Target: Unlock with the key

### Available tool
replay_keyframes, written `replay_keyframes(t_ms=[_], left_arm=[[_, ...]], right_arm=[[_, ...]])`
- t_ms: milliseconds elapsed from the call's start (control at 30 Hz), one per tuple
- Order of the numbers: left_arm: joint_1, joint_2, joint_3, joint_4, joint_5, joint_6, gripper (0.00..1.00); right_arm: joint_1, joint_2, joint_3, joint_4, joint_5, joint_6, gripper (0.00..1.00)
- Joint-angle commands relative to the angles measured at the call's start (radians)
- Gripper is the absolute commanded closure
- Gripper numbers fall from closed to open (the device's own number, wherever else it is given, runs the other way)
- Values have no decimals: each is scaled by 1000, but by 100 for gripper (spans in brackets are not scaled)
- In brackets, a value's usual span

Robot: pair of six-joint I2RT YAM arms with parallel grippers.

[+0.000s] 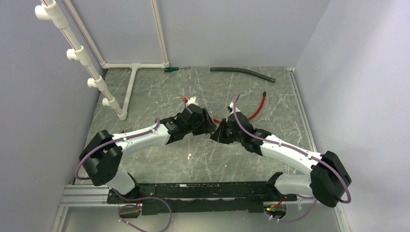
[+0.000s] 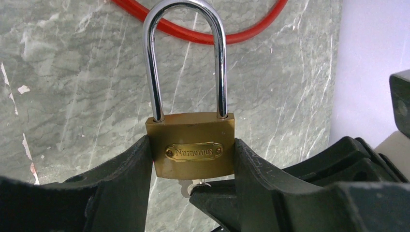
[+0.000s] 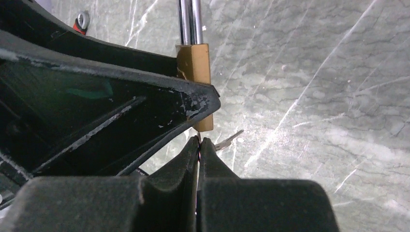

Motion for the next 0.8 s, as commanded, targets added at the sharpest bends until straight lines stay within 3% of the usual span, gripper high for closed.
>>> replay_keyframes(t_ms=[0,100,300,600,767], left_arm=[[-30,-67,-18,100,26,10,100],[-35,-85,-26,132,32,20,100],[-44,-88,-35,145,42,26,100],[-70,-109,-20,52,23,-59,100],[-96,-104,-14,44,27,-105,100]], right_arm=[[-39,-2,23,155,-112,-1,100],[-74,-27,4,191,-161,-6,100],[-93,-59,39,122,-93,-59,100],[-94,-192,-28,125,112,-45,100],[-94,-185,18,109,180,-93,100]])
